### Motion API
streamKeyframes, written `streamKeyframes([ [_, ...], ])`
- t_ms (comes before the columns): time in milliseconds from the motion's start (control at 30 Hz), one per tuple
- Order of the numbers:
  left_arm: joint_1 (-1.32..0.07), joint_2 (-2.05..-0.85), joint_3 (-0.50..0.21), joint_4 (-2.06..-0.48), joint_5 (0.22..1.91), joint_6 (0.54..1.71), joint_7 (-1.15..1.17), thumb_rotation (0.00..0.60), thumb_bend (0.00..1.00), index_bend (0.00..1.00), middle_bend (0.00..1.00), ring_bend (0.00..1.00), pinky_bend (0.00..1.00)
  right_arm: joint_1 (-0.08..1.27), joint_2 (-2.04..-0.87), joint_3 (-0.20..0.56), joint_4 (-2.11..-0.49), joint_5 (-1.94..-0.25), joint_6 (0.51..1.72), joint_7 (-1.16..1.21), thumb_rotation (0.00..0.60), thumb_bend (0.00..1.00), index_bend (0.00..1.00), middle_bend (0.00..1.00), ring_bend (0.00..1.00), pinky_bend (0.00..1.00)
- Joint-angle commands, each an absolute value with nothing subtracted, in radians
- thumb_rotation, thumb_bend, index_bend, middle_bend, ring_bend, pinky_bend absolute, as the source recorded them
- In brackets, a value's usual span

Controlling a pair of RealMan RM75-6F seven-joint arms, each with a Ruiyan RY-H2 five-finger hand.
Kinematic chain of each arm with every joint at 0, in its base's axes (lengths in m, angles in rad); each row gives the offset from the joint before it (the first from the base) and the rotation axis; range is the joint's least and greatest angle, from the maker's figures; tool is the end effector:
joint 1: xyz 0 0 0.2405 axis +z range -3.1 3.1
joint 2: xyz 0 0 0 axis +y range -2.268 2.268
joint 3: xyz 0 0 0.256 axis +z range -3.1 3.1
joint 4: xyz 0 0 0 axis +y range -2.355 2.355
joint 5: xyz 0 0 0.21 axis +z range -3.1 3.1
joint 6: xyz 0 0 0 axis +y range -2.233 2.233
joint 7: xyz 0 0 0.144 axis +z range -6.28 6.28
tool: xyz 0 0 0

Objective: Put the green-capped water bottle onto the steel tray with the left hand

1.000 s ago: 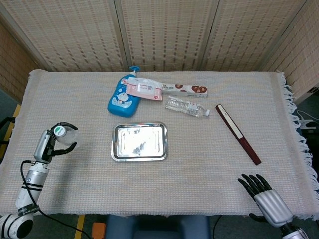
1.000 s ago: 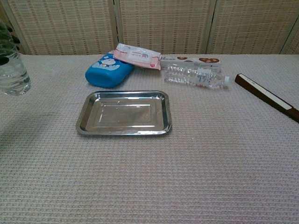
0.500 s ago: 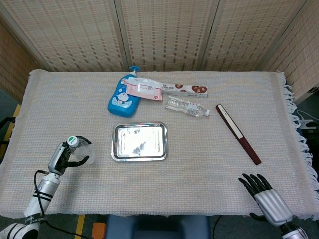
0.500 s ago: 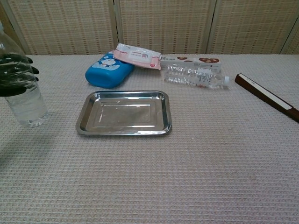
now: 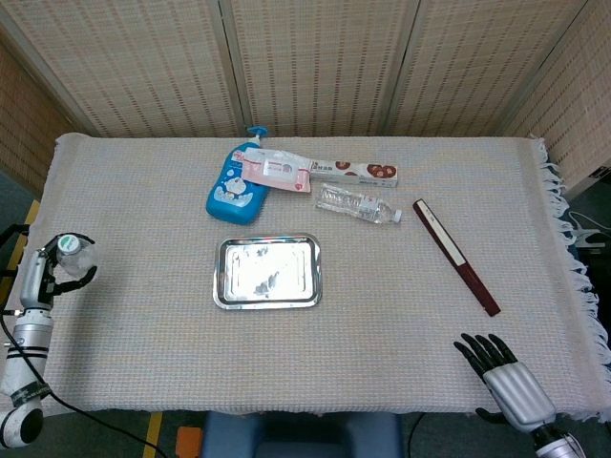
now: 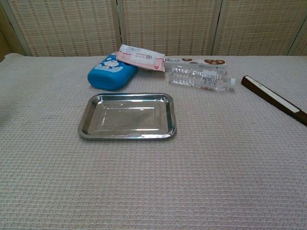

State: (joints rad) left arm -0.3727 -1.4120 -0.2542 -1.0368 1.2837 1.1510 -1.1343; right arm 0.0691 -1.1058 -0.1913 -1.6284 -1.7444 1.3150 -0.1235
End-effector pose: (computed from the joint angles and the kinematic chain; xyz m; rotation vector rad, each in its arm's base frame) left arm -0.3524 0.3262 0.1361 -0.7797 -1.5595 -1.6239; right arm -0.3072 -0.1097 0.1002 1.8585 -1.0017 0.6566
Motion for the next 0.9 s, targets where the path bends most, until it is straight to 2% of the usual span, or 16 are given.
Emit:
streamKeyframes([
  [33,-0.316,-1.453,-0.247,-1.135,1.323,1.259,-1.212,0.6,0.71,0.59,0.61,0.4,0.52,0.065,-1.102,-0.198,-1.631,-1.759,1.329,-0.12,0.6,0.01,0.0,0.0,0.0,0.0],
  [167,-0.276,-1.462,-0.128,-1.345,1.48,1.345,-1.141,0.6,0.71,0.59,0.61,0.4,0.52,0.062,-1.099,-0.2,-1.629,-1.765,1.337,-0.113,0.6,0.01,0.0,0.0,0.0,0.0],
  [233,-0.285,-1.46,-0.117,-1.392,1.498,1.335,-1.13,0.6,0.71,0.59,0.61,0.4,0.53,0.064,-1.097,-0.201,-1.628,-1.765,1.337,-0.109,0.6,0.01,0.0,0.0,0.0,0.0],
  [367,-0.331,-1.435,-0.201,-1.35,1.452,1.322,-1.095,0.6,0.71,0.59,0.61,0.4,0.53,0.065,-1.091,-0.195,-1.626,-1.758,1.341,-0.093,0.6,0.01,0.0,0.0,0.0,0.0],
  [533,-0.403,-1.408,-0.342,-1.142,1.255,1.15,-1.154,0.6,0.72,0.59,0.61,0.4,0.53,0.07,-1.088,-0.187,-1.625,-1.742,1.333,-0.089,0.6,0.01,0.0,0.0,0.0,0.0],
  [667,-0.417,-1.419,-0.343,-1.047,1.221,1.074,-1.166,0.6,0.72,0.59,0.61,0.4,0.53,0.064,-1.086,-0.19,-1.629,-1.752,1.347,-0.096,0.6,0.01,0.0,0.0,0.0,0.0],
  [767,-0.403,-1.411,-0.323,-1.114,1.254,1.077,-1.207,0.6,0.72,0.59,0.61,0.4,0.53,0.055,-1.087,-0.195,-1.63,-1.763,1.363,-0.105,0.6,0.01,0.0,0.0,0.0,0.0],
  [900,-0.385,-1.394,-0.294,-1.285,1.319,1.134,-1.184,0.6,0.71,0.59,0.61,0.4,0.53,0.048,-1.085,-0.201,-1.631,-1.785,1.383,-0.104,0.6,0.02,0.0,0.0,0.0,0.0],
])
